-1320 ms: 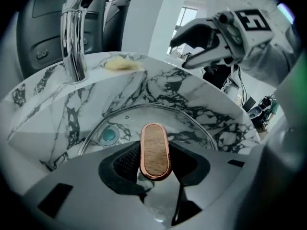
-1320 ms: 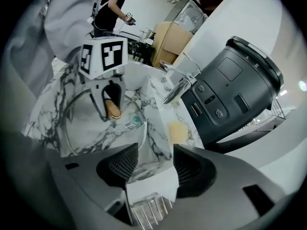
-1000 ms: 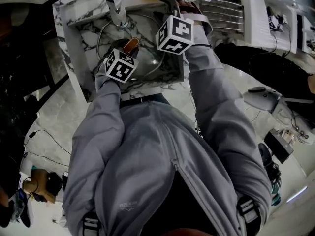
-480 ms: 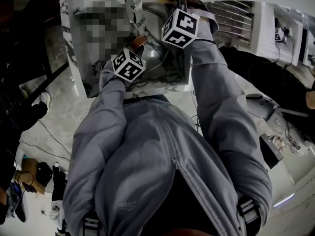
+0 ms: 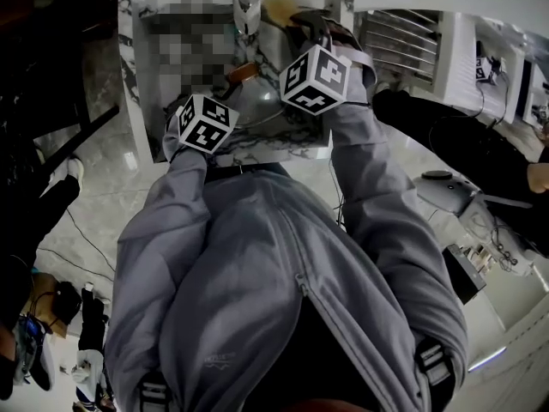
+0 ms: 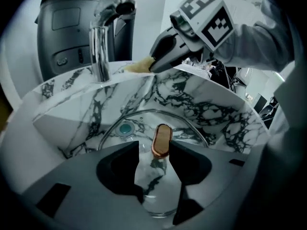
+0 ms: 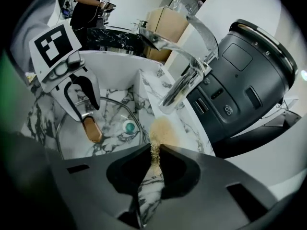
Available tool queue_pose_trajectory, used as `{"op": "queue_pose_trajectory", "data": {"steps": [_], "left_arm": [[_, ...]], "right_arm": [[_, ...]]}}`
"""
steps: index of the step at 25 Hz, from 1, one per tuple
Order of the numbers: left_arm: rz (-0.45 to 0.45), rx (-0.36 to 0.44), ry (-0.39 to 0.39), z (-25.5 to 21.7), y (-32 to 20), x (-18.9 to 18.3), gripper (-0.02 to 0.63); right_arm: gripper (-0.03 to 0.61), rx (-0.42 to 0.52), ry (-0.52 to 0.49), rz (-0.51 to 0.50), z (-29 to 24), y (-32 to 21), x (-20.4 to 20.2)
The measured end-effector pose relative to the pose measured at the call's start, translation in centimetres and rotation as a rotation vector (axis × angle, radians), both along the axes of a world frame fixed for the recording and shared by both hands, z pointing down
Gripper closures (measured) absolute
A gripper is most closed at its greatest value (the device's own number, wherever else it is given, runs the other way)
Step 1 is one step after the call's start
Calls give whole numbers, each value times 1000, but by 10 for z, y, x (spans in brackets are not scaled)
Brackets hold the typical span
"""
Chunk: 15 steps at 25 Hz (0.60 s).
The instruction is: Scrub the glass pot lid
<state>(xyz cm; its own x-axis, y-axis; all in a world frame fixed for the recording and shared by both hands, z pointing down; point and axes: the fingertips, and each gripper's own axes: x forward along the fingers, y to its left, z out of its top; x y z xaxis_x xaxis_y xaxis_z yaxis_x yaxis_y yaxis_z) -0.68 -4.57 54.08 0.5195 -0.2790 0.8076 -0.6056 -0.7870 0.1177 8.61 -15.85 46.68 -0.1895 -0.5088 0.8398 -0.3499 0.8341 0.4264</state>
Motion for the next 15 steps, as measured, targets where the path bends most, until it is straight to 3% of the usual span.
{"op": "queue_pose_trajectory", "data": {"steps": [2,5,9,15], "left_arm": [[-43,40,-4,-18,-1,-17,428],[-124,123,-19,-49,-6,-45,587],[-243,174,11,-86,-6,-70,597],[-351,162,33,-103,4,-94,597]], "right_arm": [[518,-9,-12,-5,-5,9,-10],[518,-23,-31,-18,-11,20,-27],[518,-52,-52,-45,-11,33,-53],[518,-107,-34,-159,14,44,-106]]}}
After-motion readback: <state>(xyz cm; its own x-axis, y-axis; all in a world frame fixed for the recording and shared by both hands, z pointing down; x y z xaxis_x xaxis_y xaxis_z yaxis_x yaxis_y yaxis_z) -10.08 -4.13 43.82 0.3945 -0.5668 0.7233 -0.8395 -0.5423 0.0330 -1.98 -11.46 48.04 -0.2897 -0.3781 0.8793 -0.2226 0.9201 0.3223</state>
